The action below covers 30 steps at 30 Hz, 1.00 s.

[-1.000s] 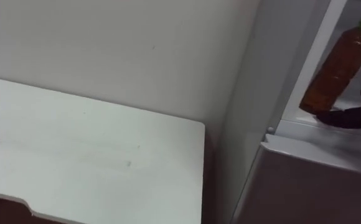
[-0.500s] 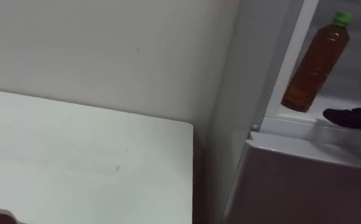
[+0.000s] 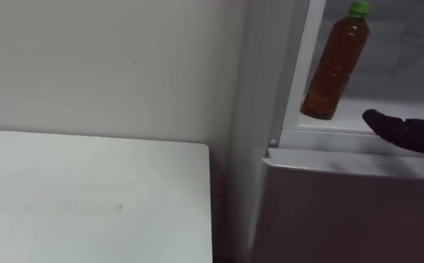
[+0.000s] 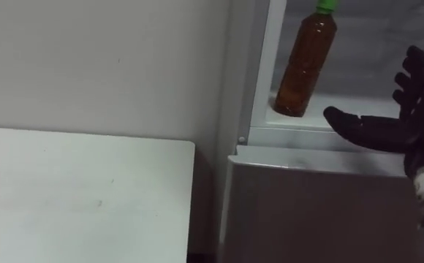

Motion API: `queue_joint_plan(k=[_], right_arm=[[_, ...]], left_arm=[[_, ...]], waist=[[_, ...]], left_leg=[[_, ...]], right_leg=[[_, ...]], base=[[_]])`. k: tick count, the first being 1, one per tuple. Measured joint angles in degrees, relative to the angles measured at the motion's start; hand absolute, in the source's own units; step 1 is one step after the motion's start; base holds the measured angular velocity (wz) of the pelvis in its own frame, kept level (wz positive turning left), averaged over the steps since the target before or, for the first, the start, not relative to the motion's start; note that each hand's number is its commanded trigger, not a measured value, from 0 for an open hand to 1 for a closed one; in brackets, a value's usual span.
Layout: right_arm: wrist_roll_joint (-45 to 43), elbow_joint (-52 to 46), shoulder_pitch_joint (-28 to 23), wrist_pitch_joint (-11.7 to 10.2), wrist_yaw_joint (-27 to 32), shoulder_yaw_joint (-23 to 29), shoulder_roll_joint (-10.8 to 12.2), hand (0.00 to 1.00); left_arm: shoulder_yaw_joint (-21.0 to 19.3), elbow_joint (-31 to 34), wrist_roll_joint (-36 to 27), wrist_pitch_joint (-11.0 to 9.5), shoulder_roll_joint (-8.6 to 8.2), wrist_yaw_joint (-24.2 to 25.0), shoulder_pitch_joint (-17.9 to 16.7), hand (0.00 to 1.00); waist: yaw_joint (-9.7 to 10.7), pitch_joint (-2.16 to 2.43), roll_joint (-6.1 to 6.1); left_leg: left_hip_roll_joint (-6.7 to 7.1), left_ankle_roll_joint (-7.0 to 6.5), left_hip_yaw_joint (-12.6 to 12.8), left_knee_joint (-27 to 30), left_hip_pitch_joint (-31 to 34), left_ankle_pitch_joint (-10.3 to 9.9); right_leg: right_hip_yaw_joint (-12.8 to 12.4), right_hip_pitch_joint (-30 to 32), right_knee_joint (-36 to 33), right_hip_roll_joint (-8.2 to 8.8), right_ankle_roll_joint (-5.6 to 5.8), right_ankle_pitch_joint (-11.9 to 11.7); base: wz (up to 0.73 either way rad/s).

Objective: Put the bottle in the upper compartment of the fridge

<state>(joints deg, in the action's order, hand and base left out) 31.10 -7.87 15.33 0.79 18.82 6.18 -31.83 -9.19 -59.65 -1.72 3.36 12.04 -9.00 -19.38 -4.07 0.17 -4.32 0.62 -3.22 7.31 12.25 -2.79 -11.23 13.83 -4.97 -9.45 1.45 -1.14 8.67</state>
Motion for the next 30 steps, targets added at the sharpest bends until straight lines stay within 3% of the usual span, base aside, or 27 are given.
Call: queue_joint_plan(k=[3, 7, 9, 12, 16, 21, 26, 30], right_arm=[[1.43, -2.97, -0.85, -1.21, 0.29, 0.19, 1.53, 0.00], [4.69, -8.53, -4.08, -5.62, 0.42, 1.43, 3.34, 0.00], [4.83, -8.83, -5.11, -6.74, 0.31, 1.83, 3.65, 0.00], [4.82, -8.84, -6.71, -7.24, -0.31, 2.77, 6.27, 0.00], [7.54, -8.85, -9.37, -7.38, -1.37, 5.36, 10.99, 0.00], [9.21, -9.11, -12.29, -7.82, -0.94, 6.54, 12.70, 0.00], [2.26, -10.65, -17.08, -9.91, 1.69, 6.27, 14.71, 0.00], [-0.05, -10.56, -21.58, -9.91, 4.21, 6.12, 17.83, 0.00]], left_arm=[[1.45, -0.07, -0.28, -1.05, -0.12, -0.23, -0.20, 0.00], [2.29, -0.19, -1.05, -2.42, -0.25, -0.23, -0.19, 0.00], [2.73, -0.17, -1.06, -2.79, -0.34, -0.24, -0.18, 0.00], [2.71, -0.11, -0.81, -3.06, -0.74, -0.42, -0.35, 0.00], [2.71, -0.22, -0.55, -3.38, -2.62, -0.51, -0.26, 0.00], [2.73, -0.25, -1.04, -4.69, -3.47, -1.26, 0.25, 0.00], [3.17, -2.80, -1.03, -5.39, -3.66, -1.61, 2.49, 0.00], [4.73, -3.96, -1.09, -5.55, -4.22, -1.79, 4.03, 0.00]], waist=[[0.66, -0.05, 0.24], [1.12, -0.04, 1.29], [1.40, -0.01, 1.73], [2.62, 0.08, 1.98], [4.02, 0.17, 2.99], [4.46, 0.16, 3.66], [4.70, 0.14, 3.89], [5.11, 0.13, 3.91]], left_leg=[[0.00, -0.05, 0.16, -0.36, -0.26, -0.04], [-0.03, -0.25, 0.35, -0.53, -0.45, -0.36], [-0.03, -0.32, 0.42, -0.55, -0.49, -0.52], [-0.04, -0.33, 0.45, -0.56, -0.49, -0.58], [-0.03, -0.40, 0.86, -0.87, -0.62, -0.63], [-0.23, -0.35, 2.31, -0.98, -0.66, -0.69], [-0.30, -0.31, 2.99, -1.02, -0.86, -0.69], [-0.33, -0.33, 3.63, -1.06, -0.47, -0.69]], right_leg=[[-0.49, -0.02, 0.41, -0.08, 0.03, -0.02], [-0.54, -0.40, 0.57, -0.13, 0.15, -0.15], [-0.54, -0.45, 0.48, -0.09, 0.18, -0.14], [-0.60, 0.03, 0.37, -0.08, 0.20, -0.14], [-1.10, 0.31, -0.25, 0.00, 0.27, -0.09], [-2.68, 1.01, -0.58, -0.22, 0.26, -0.09], [-3.91, 1.06, -0.23, -0.54, 0.29, -0.07], [-4.71, 2.00, -0.48, -0.59, 0.30, -0.06]], base=[[-0.04], [-0.02], [0.00], [-0.02], [-0.06], [-0.14], [-0.10], [-0.09]])
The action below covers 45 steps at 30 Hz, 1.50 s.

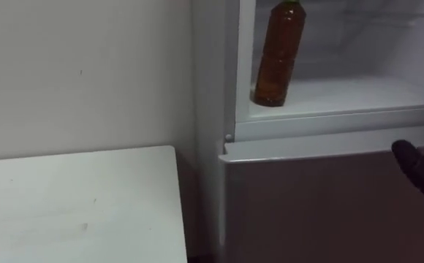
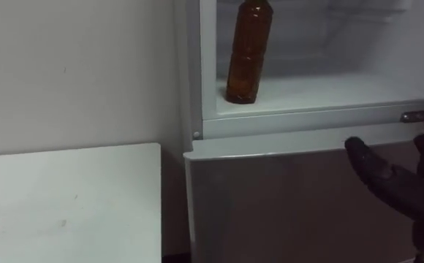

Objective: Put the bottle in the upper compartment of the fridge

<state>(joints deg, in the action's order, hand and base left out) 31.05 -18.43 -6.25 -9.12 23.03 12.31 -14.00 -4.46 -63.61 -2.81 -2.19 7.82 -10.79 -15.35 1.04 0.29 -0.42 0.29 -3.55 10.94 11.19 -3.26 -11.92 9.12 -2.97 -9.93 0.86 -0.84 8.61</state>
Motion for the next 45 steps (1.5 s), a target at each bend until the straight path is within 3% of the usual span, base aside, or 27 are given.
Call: queue_joint_plan(k=[5, 9, 16, 21, 34, 39, 45], right_arm=[[-2.38, 1.48, -1.99, -0.36, 2.13, -2.11, 1.25, 0.00], [-3.63, 7.40, -4.18, -0.83, 4.41, -5.98, 1.29, 0.00], [-7.94, 19.28, -7.28, -0.66, 4.67, -11.10, 2.01, 0.00], [-8.95, 27.28, -8.28, -0.81, 5.07, -11.18, 2.37, 0.00], [-11.62, 58.48, -7.96, -1.52, 5.24, -14.01, 3.20, 0.00], [-11.52, 63.50, -8.16, -1.42, 5.44, -15.53, 3.28, 0.00], [-10.55, 68.08, -7.22, -0.77, -0.11, -15.60, 4.38, 0.00]], left_arm=[[2.01, -0.42, -0.99, -0.58, 0.04, -0.02, 0.37, 0.00], [5.41, 0.47, -2.30, -0.88, 0.21, 0.06, 0.93, 0.00], [7.15, 1.68, -4.51, -1.43, 0.28, 0.36, 2.03, 0.00], [7.56, 0.91, -6.31, -1.44, 0.34, 0.76, 2.50, 0.00], [9.09, 0.50, -9.91, -2.20, 0.55, 1.45, 2.50, 0.00], [9.11, 0.73, -9.94, -2.20, 0.55, 1.81, 2.29, 0.00], [9.08, 0.77, -9.92, -2.87, 0.57, 2.90, 2.52, 0.00]], waist=[[0.61, -0.03, 0.12], [0.74, 0.01, 0.01], [0.77, 0.03, 0.30], [0.77, 0.14, 0.42], [1.36, -0.28, 0.32], [1.07, -0.33, 0.53], [0.42, -0.30, 0.54]], left_leg=[[-0.15, 0.01, 1.11, -0.65, -0.34, -0.01], [-0.13, -0.01, 1.32, -0.93, -0.32, -0.03], [0.02, 0.00, 1.38, -1.55, -0.22, -0.01], [0.07, -0.02, 1.26, -1.75, -0.43, -0.02], [0.25, -0.04, 1.11, -1.81, -1.42, -0.05], [0.23, -0.04, 1.06, -2.05, -1.32, -0.05], [0.37, -0.04, 0.56, -1.84, -1.49, -0.04]], right_leg=[[-1.13, 0.21, 0.24, -0.22, 0.05, -0.08], [-1.12, 0.60, 0.17, -0.21, 0.08, -0.11], [-0.96, 0.99, 0.23, -0.20, 0.12, -0.11], [-0.64, 0.90, 0.18, -0.08, 0.18, -0.07], [-1.14, 0.03, 0.18, 0.03, 0.34, 0.49], [-1.12, 0.06, 0.19, 0.01, 0.33, 0.57], [-0.94, 0.01, 0.30, 0.03, 0.37, 0.60]], base=[[-0.11], [-0.02], [-0.01], [0.01], [0.00], [0.00], [0.01]])
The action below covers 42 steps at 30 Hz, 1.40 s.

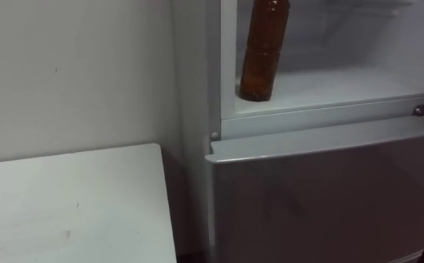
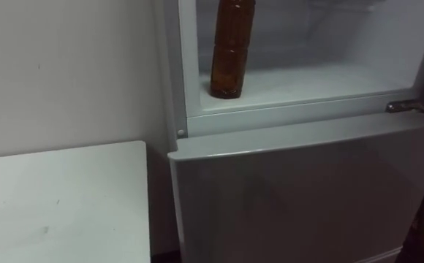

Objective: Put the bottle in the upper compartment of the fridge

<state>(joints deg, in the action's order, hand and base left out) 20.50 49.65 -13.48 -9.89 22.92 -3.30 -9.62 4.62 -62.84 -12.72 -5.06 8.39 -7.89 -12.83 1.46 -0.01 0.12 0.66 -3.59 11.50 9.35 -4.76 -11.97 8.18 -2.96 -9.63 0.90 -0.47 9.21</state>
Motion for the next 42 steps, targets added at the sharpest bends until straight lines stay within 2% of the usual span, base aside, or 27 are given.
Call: queue_joint_plan(k=[2, 6, 12, 16, 22, 29, 38, 42], right_arm=[[0.07, 0.23, 0.05, 0.22, -2.04, -0.07, 0.23, 0.00], [0.74, 1.85, 1.48, 2.28, -7.31, -0.23, 0.51, 0.00], [1.92, 6.99, 2.03, 4.16, -14.29, -0.44, 1.27, 0.00], [2.09, 11.60, 1.97, 4.65, -17.35, -0.40, 1.28, 0.00], [3.43, 13.47, 1.28, 5.43, -20.49, 0.23, 1.28, 0.00], [4.64, 15.11, 1.90, 6.26, -23.10, 0.32, 1.29, 0.00], [10.87, 16.67, 2.08, 8.18, -25.13, 0.30, 1.31, 0.00], [13.57, 17.16, 1.57, 8.83, -25.48, 1.88, 1.39, 0.00]], left_arm=[[-0.07, -0.01, 0.00, 0.00, 0.01, 0.27, 0.00, 0.00], [-0.58, 0.26, 0.26, 0.10, 0.00, 1.11, 0.08, 0.00], [-1.84, 0.56, 1.18, 0.22, -0.20, 1.18, -0.12, 0.00], [-2.15, 0.56, 1.19, 0.22, -0.45, 0.58, -0.20, 0.00], [-2.27, 0.56, 1.25, 0.22, -0.39, 0.57, -0.22, 0.00], [-4.25, 0.44, 2.27, 0.22, -0.51, 0.56, -0.24, 0.00], [-4.66, 0.45, 2.33, 1.10, -0.93, -0.55, -0.41, 0.00], [-6.80, 0.44, 2.32, 1.43, -1.10, -0.68, -1.03, 0.00]], waist=[[-0.26, 0.01, 0.00], [-0.21, -0.01, -0.12], [-0.14, -0.09, -0.26], [0.09, -0.08, -0.38], [0.29, -0.07, -0.59], [0.07, -0.08, -1.24], [-0.20, -0.01, -1.20], [-0.13, 0.16, -1.47]], left_leg=[[0.01, 0.00, -0.03, -0.05, 0.05, 0.00], [0.04, -0.02, -0.18, -0.09, 0.18, -0.01], [0.12, -0.04, -0.75, -0.02, 0.19, -0.05], [0.12, -0.03, -0.82, -0.07, 0.43, -0.06], [0.10, 0.00, -0.76, -0.14, 0.53, -0.08], [0.08, 0.04, -0.83, -0.11, 0.47, -0.10], [0.09, 0.04, -0.82, -0.16, 0.21, -0.10], [0.09, 0.04, -0.83, -0.18, 0.14, -0.10]], right_leg=[[0.01, -0.06, -0.04, 0.01, 0.01, 0.01], [0.58, -0.14, -0.10, 0.11, 0.02, 0.11], [1.34, -0.28, 0.01, 0.16, 0.03, 0.39], [1.63, -0.32, -0.07, 0.08, 0.02, 0.41], [1.43, -0.04, -0.02, 0.09, -0.03, 0.58], [1.44, -0.03, -0.03, 0.07, -0.08, 0.64], [1.90, -0.06, -0.03, 0.02, -0.08, 0.63], [1.38, -0.19, -0.13, 0.03, -0.10, 0.65]], base=[[0.00], [0.03], [0.06], [0.01], [0.00], [0.00], [0.00], [0.00]])
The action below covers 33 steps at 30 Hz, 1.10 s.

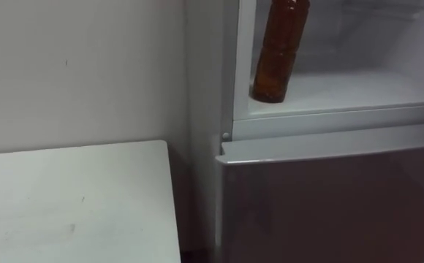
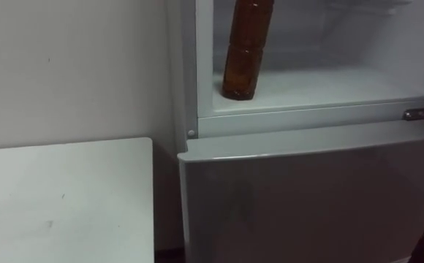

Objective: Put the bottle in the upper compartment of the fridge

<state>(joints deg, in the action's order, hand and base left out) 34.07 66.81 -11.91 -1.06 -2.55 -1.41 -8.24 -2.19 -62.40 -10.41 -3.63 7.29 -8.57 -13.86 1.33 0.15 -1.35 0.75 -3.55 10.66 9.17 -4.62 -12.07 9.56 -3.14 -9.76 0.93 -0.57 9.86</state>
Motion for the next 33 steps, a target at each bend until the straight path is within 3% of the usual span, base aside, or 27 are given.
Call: queue_joint_plan(k=[5, 6, 11, 16, 24, 29, 33], right_arm=[[1.96, 0.38, -0.05, 0.94, 0.63, 2.89, -0.10, 0.00], [1.97, 0.92, -0.07, 1.28, 0.89, 3.95, -0.22, 0.00], [2.47, 1.72, 0.57, 1.51, 1.13, 12.45, -0.82, 0.00], [6.37, 1.53, 0.78, 1.88, 1.12, 15.96, -4.98, 0.00], [5.98, 1.51, 1.51, 2.01, 1.54, 23.71, -6.17, 0.00], [6.35, -3.26, 1.89, 2.30, 5.56, 27.65, -9.85, 0.00], [6.40, -8.68, 2.21, 2.25, 10.66, 31.79, -12.54, 0.00]], left_arm=[[-1.73, -0.01, 2.10, 0.21, 0.34, 0.03, -0.76, 0.00], [-2.87, -0.10, 3.36, 0.40, 0.44, 0.04, -0.86, 0.00], [-7.67, -0.54, 6.22, 0.70, 1.80, 0.38, -1.71, 0.00], [-11.26, -0.57, 7.89, 1.18, 3.57, 0.30, -2.48, 0.00], [-13.11, -0.58, 11.21, 1.64, 3.76, 0.20, -2.44, 0.00], [-14.90, -0.72, 11.16, 2.24, 4.03, -0.11, -2.83, 0.00], [-15.51, -0.47, 11.14, 2.43, 4.35, -0.38, -2.50, 0.00]], waist=[[0.18, 0.16, -0.90], [0.31, -0.03, -1.05], [1.45, -0.15, -2.77], [1.52, -0.17, -3.45], [1.93, -0.16, -4.32], [3.44, -0.12, -4.51], [4.19, -0.04, -5.37]], left_leg=[[0.00, 0.00, -0.05, 0.02, -0.22, 0.00], [0.01, 0.01, -0.15, 0.02, -0.56, 0.00], [-0.08, 0.13, -0.36, 0.13, -1.15, -0.25], [-0.07, 0.11, 0.03, 0.01, -1.64, -0.25], [-0.09, 0.12, 0.13, 0.27, -0.97, -0.25], [-0.01, 0.10, 0.35, 0.04, -1.13, -0.25], [-0.04, 0.12, 0.54, -0.47, -1.24, -0.24]], right_leg=[[0.11, -0.44, 0.11, 0.07, 0.00, 0.00], [0.20, -0.92, 0.20, 0.07, 0.00, 0.00], [-0.12, -1.74, 0.09, 0.07, -0.01, 0.27], [-0.11, -1.83, -0.01, 0.09, 0.00, 0.25], [-0.86, -1.04, -0.09, 0.00, -0.03, 0.23], [-1.00, -0.82, -0.83, 0.02, 0.01, 0.23], [-1.55, -0.57, -0.80, -0.03, -0.04, 0.48]], base=[[0.01], [0.06], [0.04], [-0.05], [-0.01], [-0.04], [-0.03]])
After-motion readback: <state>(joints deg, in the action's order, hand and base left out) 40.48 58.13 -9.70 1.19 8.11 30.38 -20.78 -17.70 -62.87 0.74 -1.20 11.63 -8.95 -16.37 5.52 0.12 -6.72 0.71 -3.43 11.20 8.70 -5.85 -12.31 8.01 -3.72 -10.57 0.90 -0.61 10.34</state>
